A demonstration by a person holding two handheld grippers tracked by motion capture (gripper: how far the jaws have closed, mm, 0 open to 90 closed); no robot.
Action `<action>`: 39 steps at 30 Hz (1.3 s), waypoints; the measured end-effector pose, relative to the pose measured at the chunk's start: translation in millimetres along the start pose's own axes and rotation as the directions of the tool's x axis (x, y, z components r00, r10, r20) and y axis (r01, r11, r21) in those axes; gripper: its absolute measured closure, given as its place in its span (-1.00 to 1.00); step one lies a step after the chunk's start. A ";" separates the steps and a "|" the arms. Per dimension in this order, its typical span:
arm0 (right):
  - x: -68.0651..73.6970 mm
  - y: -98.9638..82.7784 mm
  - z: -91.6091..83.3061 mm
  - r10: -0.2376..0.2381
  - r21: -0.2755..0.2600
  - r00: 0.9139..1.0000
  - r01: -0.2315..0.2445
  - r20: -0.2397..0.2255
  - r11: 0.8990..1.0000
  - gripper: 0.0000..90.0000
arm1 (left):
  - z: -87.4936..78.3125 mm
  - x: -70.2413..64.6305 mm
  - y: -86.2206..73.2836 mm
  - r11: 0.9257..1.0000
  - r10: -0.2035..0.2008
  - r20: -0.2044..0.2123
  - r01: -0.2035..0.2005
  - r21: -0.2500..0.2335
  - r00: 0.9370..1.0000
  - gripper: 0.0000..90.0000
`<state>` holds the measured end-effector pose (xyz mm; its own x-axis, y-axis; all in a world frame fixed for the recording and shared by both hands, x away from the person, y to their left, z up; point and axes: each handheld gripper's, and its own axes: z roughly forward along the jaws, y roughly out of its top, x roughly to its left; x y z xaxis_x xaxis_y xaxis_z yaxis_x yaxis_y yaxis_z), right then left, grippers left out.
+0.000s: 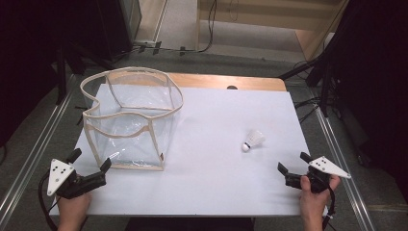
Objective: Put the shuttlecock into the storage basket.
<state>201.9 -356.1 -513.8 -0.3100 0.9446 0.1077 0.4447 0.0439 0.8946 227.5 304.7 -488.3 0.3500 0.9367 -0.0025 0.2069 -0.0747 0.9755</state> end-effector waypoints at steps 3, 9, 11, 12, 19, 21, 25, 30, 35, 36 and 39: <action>0.0 0.9 -0.1 -0.009 -0.001 1.000 0.009 -0.008 1.000 -1.00 | -0.2 -0.4 -0.1 1.000 0.005 -0.001 -0.005 0.001 1.000 -1.00; 5.6 4.3 -0.1 -0.033 0.001 0.999 0.033 0.001 0.999 -1.00 | -0.4 -0.5 -0.2 1.000 0.001 -0.002 -0.001 -0.003 1.000 -1.00; 7.2 7.8 -1.5 -0.032 -0.002 0.999 0.032 -0.008 0.999 -1.00 | -0.5 -0.4 -0.3 1.000 0.001 -0.002 -0.001 -0.003 1.000 -1.00; 7.7 9.9 -2.2 -0.029 -0.008 0.999 0.029 -0.013 1.000 -1.00 | -0.5 -0.4 -0.3 1.000 0.001 -0.003 -0.001 -0.003 1.000 -1.00; 12.3 20.9 -0.6 -0.012 0.006 1.000 0.012 -0.020 1.000 -0.75 | -1.3 -0.4 -0.5 1.000 0.004 -0.007 -0.004 -0.004 1.000 -1.00; 13.9 23.3 1.0 0.006 0.016 1.000 -0.006 -0.006 1.000 -0.62 | -1.4 -0.9 -0.5 1.000 0.009 -0.007 -0.009 0.000 1.000 -1.00; 16.2 31.1 6.4 0.002 0.052 1.000 -0.001 -0.013 0.999 -0.26 | -3.3 -1.0 -1.2 1.000 0.006 -0.002 -0.006 -0.008 1.000 -1.00; 23.7 39.2 17.3 -0.036 0.100 0.996 0.028 0.078 0.995 0.18 | -3.4 0.0 -1.2 1.000 -0.001 0.000 0.001 -0.011 1.000 -1.00; 23.5 43.5 27.4 -0.030 0.154 1.000 0.028 0.010 0.988 0.72 | -3.3 -1.3 -1.3 1.000 0.014 -0.001 -0.014 -0.003 1.000 -1.00; 24.1 44.5 29.0 -0.044 0.169 0.999 0.044 -0.004 0.985 0.85 | -3.4 -1.5 -1.3 1.000 0.015 -0.002 -0.015 -0.003 1.000 -1.00; 25.9 49.7 35.4 -0.108 0.216 0.993 0.114 -0.037 0.970 0.95 | -3.7 -1.0 -1.3 1.000 0.012 -0.002 -0.012 -0.004 1.000 -1.00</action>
<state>245.7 -318.0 -481.9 -0.3875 0.9215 0.0262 0.5774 0.2204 0.7862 223.5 305.1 -488.8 0.3504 0.9366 0.0099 0.1991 -0.0848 0.9763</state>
